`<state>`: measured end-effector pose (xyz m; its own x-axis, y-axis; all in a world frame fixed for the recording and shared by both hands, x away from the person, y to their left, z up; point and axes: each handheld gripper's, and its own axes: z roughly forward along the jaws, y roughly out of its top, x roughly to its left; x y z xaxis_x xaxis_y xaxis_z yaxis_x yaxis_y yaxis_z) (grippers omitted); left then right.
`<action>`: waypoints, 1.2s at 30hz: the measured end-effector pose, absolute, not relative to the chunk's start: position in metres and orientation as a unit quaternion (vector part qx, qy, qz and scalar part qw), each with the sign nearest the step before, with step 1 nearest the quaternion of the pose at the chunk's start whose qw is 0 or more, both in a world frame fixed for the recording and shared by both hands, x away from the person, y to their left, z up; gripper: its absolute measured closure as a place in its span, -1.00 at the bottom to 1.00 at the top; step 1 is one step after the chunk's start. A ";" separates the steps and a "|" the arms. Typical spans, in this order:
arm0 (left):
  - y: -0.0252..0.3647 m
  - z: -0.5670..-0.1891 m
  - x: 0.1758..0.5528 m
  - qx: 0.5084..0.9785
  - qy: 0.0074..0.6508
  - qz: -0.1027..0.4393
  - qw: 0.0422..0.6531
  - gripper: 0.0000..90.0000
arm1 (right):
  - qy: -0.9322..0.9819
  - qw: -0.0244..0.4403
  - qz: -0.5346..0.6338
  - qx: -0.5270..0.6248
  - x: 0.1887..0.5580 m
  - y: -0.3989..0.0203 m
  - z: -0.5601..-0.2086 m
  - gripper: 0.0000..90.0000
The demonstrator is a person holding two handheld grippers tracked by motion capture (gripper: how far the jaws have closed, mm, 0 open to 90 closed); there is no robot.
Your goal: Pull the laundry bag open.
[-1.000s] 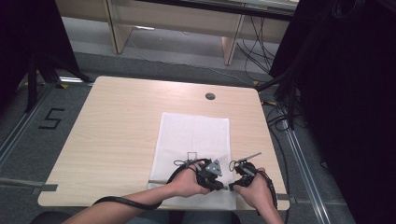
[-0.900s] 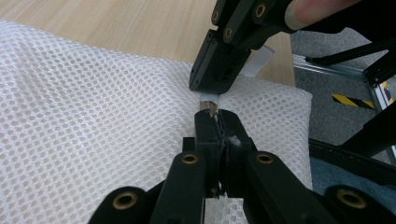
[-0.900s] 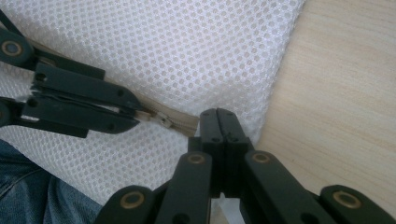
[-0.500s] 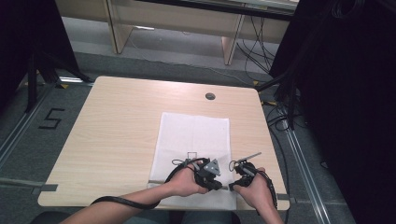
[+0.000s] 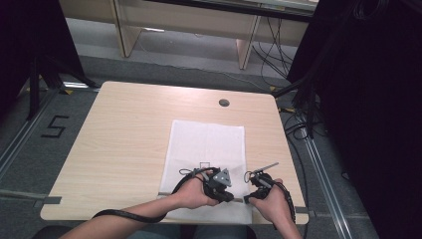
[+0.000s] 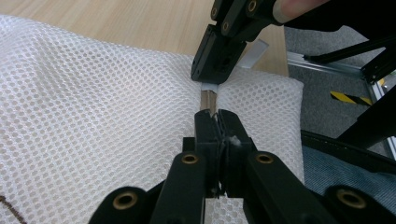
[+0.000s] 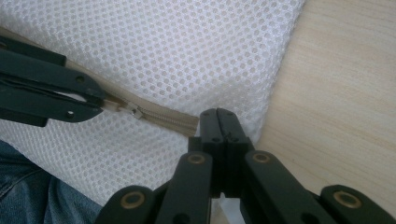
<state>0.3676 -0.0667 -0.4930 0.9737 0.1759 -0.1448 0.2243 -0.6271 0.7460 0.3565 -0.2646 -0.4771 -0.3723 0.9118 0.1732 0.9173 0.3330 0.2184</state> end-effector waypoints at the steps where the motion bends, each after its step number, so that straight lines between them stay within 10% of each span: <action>1: -0.066 -0.493 0.367 0.901 0.112 -0.030 0.417 0.94 | -0.816 0.009 -0.140 -0.560 0.356 -0.265 -0.477 1.00; 36: -0.049 -0.486 0.365 0.899 0.118 -0.028 0.420 0.94 | -0.820 0.010 -0.142 -0.555 0.357 -0.265 -0.477 1.00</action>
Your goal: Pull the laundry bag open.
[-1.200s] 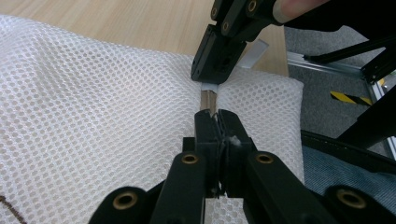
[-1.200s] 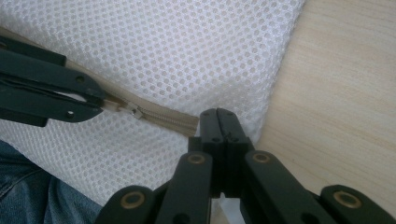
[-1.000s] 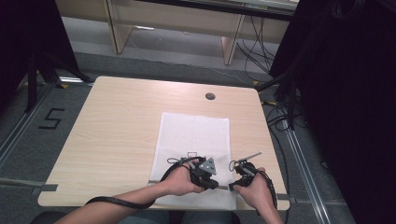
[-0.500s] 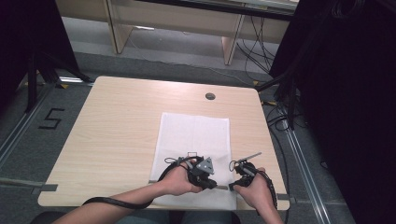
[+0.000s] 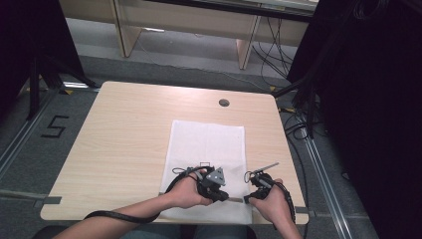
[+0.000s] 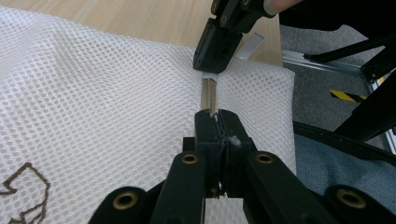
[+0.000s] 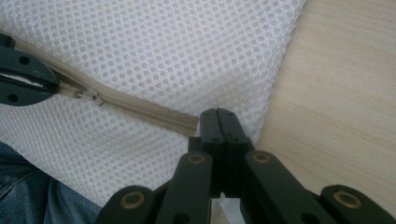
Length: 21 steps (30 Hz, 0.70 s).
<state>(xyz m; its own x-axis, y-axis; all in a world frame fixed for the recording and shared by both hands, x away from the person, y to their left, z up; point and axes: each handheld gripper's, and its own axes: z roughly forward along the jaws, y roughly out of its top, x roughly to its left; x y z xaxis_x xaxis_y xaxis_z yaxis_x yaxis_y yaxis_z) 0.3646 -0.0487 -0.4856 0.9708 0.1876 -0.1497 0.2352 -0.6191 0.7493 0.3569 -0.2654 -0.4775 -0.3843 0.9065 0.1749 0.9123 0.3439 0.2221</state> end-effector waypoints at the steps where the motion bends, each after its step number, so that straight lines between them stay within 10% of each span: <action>1: -0.048 -0.485 0.365 0.900 0.116 -0.028 0.419 0.94 | -0.819 0.010 -0.142 -0.555 0.357 -0.265 -0.477 1.00; 21: -0.043 -0.482 0.364 0.901 0.113 -0.026 0.417 0.94 | -0.820 0.010 -0.142 -0.555 0.357 -0.265 -0.477 1.00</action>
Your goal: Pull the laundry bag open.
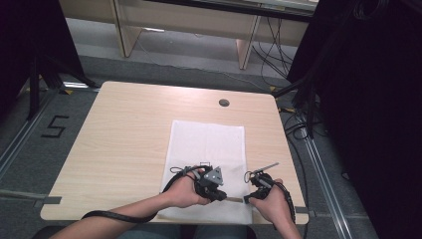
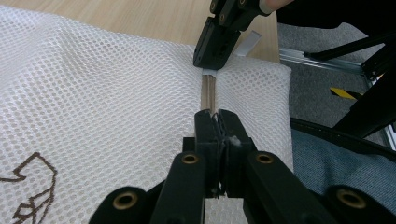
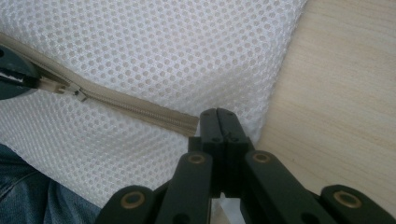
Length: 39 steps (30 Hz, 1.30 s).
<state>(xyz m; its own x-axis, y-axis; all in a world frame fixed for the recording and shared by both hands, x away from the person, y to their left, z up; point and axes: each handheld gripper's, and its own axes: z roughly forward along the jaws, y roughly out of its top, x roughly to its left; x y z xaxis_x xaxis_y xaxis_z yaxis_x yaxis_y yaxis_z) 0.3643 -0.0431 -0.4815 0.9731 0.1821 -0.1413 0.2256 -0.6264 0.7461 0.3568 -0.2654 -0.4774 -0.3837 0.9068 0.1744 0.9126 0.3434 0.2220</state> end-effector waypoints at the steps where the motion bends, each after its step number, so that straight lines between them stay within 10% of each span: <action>1: -0.042 -0.481 0.365 0.902 0.106 -0.024 0.417 0.94 | -0.820 0.010 -0.142 -0.555 0.357 -0.265 -0.477 1.00; 39: -0.028 -0.475 0.365 0.905 0.108 -0.027 0.411 0.94 | -0.816 0.006 -0.139 -0.560 0.356 -0.264 -0.477 1.00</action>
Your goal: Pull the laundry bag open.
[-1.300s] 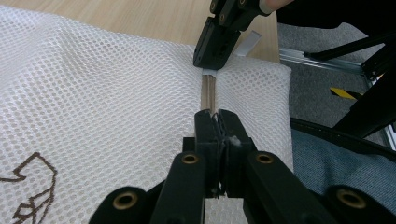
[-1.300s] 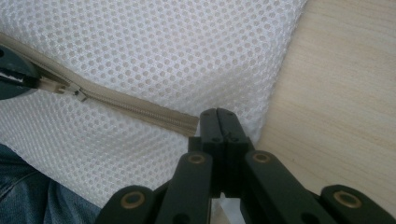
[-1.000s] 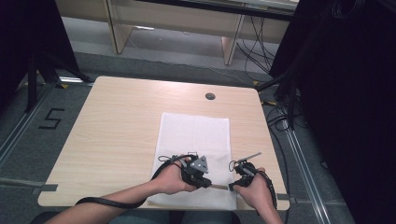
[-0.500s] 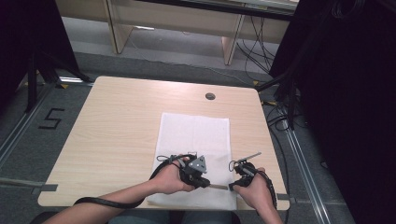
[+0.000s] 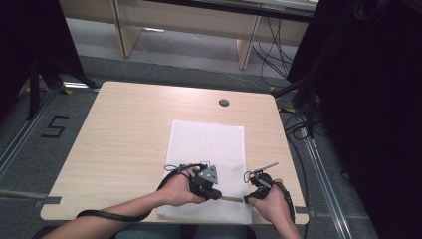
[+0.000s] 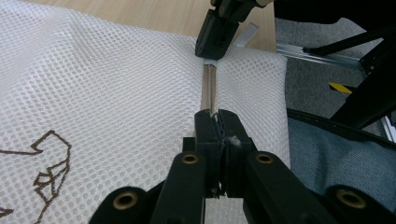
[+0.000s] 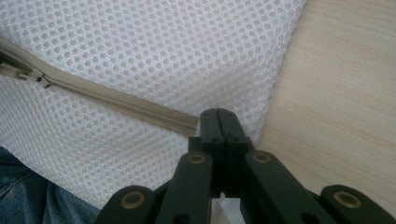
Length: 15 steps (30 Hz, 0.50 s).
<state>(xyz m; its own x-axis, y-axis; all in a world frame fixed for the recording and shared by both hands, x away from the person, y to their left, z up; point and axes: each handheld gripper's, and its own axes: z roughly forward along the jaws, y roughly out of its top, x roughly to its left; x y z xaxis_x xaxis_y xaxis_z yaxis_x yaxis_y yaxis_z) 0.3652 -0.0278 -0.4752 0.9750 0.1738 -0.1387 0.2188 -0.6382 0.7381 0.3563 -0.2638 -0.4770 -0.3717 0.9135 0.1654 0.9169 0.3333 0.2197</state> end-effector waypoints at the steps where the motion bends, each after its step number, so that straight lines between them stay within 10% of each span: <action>1: -0.027 -0.475 0.365 0.905 0.109 -0.026 0.411 0.94 | -0.817 0.006 -0.139 -0.560 0.356 -0.264 -0.477 1.00; 15: -0.020 -0.473 0.366 0.906 0.111 -0.029 0.408 0.94 | -0.816 0.006 -0.138 -0.562 0.356 -0.264 -0.477 1.00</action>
<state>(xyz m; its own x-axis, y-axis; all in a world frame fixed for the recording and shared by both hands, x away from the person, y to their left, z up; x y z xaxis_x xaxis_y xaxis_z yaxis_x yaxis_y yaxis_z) 0.3661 -0.0202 -0.4729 0.9739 0.1769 -0.1421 0.2236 -0.6434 0.7321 0.3562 -0.2635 -0.4767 -0.3683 0.9149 0.1650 0.9183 0.3303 0.2183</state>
